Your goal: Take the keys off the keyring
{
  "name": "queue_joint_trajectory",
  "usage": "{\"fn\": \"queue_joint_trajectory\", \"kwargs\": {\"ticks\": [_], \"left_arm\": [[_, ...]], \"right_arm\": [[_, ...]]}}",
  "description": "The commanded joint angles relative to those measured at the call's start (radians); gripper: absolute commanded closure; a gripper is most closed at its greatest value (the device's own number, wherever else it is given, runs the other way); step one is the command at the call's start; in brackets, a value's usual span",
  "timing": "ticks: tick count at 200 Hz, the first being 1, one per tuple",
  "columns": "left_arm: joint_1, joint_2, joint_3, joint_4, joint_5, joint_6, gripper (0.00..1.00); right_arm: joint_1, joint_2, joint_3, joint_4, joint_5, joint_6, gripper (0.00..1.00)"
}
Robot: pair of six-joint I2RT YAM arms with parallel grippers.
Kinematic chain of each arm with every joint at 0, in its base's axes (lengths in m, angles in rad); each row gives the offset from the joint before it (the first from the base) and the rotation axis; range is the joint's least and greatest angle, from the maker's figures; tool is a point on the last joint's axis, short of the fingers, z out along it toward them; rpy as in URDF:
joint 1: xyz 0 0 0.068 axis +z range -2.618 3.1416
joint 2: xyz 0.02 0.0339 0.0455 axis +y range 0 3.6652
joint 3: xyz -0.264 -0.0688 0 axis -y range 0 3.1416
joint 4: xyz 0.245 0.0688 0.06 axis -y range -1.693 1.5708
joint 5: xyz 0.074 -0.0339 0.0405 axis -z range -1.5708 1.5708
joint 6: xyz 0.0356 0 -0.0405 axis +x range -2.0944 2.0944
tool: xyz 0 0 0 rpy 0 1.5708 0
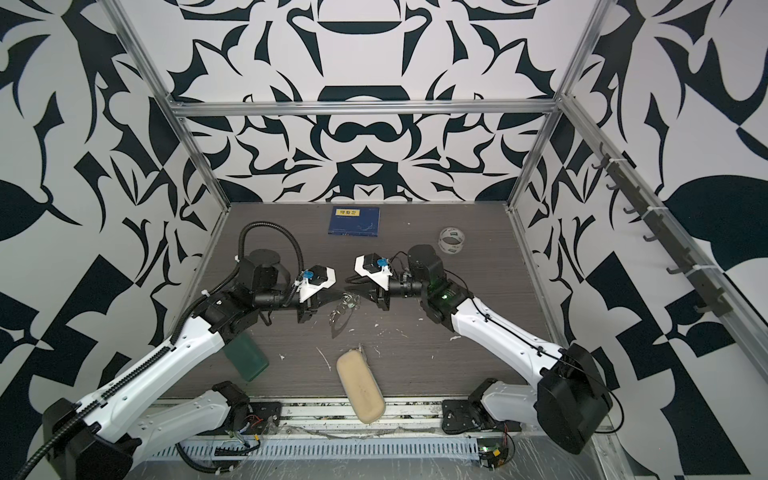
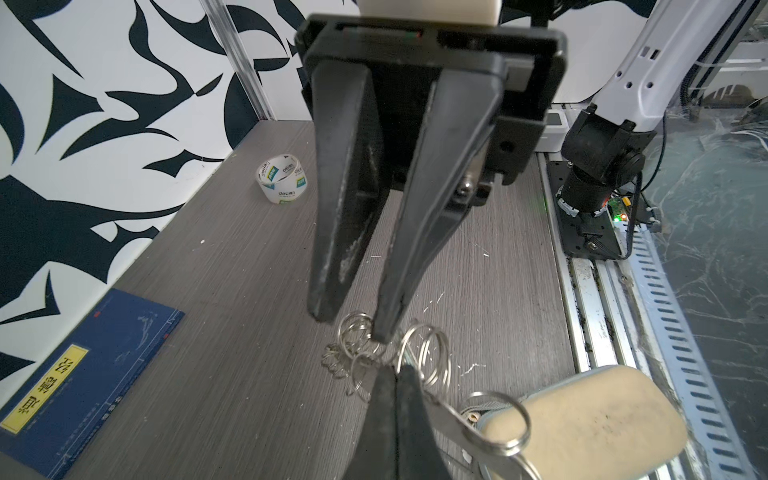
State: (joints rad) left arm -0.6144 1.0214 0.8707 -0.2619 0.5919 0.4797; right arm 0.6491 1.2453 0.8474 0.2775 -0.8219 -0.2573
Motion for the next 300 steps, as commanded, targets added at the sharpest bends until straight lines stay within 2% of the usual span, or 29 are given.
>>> {"fn": "queue_joint_trajectory", "kwargs": {"ticks": [1, 85, 143, 178, 239, 270, 300], "left_arm": [[0.004, -0.018, 0.0, 0.038, 0.029, 0.012, 1.0], [0.004, -0.015, 0.005, 0.036, 0.026, 0.004, 1.0], [0.004, -0.015, -0.006, 0.051, 0.024, -0.004, 1.0], [0.004, -0.017, -0.003, 0.062, 0.028, 0.0, 1.0], [0.004, -0.023, -0.007, 0.091, 0.029, -0.011, 1.0], [0.004, -0.019, -0.006, 0.083, 0.037, -0.004, 1.0], [0.004, -0.02, -0.005, 0.069, 0.036, 0.009, 1.0]], "right_arm": [[-0.003, -0.014, 0.001, 0.013, -0.028, -0.003, 0.77], [0.002, -0.02, 0.004, -0.049, -0.083, -0.015, 0.77], [0.005, -0.017, 0.003, -0.086, -0.081, -0.036, 0.77], [0.007, 0.003, 0.021, -0.146, -0.064, -0.073, 0.81], [0.014, 0.032, 0.061, -0.229, -0.09, -0.112, 0.81], [0.017, 0.03, 0.075, -0.228, -0.085, -0.115, 0.88], [0.017, 0.021, 0.086, -0.221, -0.081, -0.111, 0.88]]}}
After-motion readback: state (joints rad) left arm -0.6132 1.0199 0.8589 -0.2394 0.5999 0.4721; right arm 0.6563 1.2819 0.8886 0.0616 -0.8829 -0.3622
